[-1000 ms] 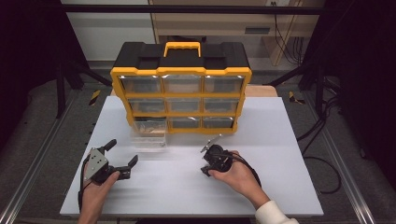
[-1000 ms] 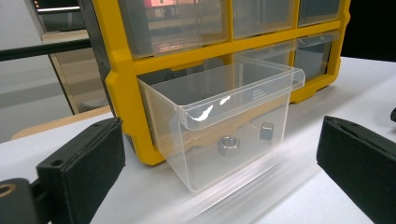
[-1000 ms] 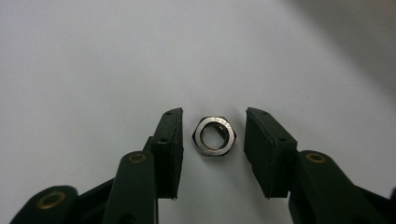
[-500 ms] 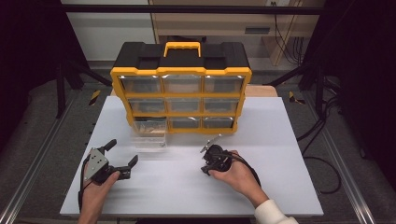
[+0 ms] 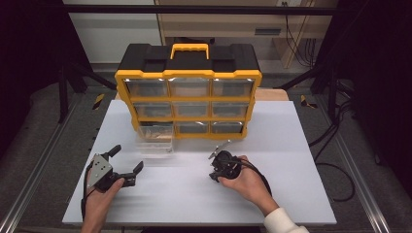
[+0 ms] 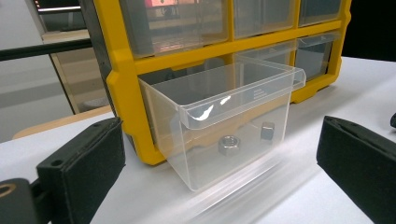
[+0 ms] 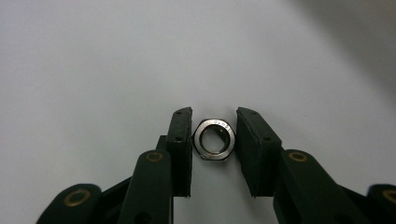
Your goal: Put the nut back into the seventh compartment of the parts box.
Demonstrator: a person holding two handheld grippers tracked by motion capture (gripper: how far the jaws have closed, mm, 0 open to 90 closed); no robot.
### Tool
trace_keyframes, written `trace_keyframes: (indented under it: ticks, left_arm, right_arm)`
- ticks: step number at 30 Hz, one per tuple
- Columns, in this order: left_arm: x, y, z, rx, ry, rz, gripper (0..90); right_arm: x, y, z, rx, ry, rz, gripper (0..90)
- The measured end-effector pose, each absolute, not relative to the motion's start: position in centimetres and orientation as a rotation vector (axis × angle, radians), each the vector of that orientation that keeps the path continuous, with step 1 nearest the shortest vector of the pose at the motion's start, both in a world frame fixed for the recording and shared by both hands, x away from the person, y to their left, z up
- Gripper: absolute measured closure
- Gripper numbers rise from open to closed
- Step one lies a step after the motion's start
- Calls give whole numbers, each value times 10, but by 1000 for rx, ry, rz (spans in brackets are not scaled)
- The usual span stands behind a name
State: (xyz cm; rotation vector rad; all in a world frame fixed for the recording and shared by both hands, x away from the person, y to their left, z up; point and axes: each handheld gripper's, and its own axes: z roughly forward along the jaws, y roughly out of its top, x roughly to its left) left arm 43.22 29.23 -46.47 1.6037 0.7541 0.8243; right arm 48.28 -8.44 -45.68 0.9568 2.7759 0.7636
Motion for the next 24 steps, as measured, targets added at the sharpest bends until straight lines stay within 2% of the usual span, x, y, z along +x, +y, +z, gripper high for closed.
trace_keyframes:
  ticks: [24]
  left_arm:
    - [432,292,-465,1603,755,825,10]
  right_arm:
    - [486,-75,-441,921,2662,971,675]
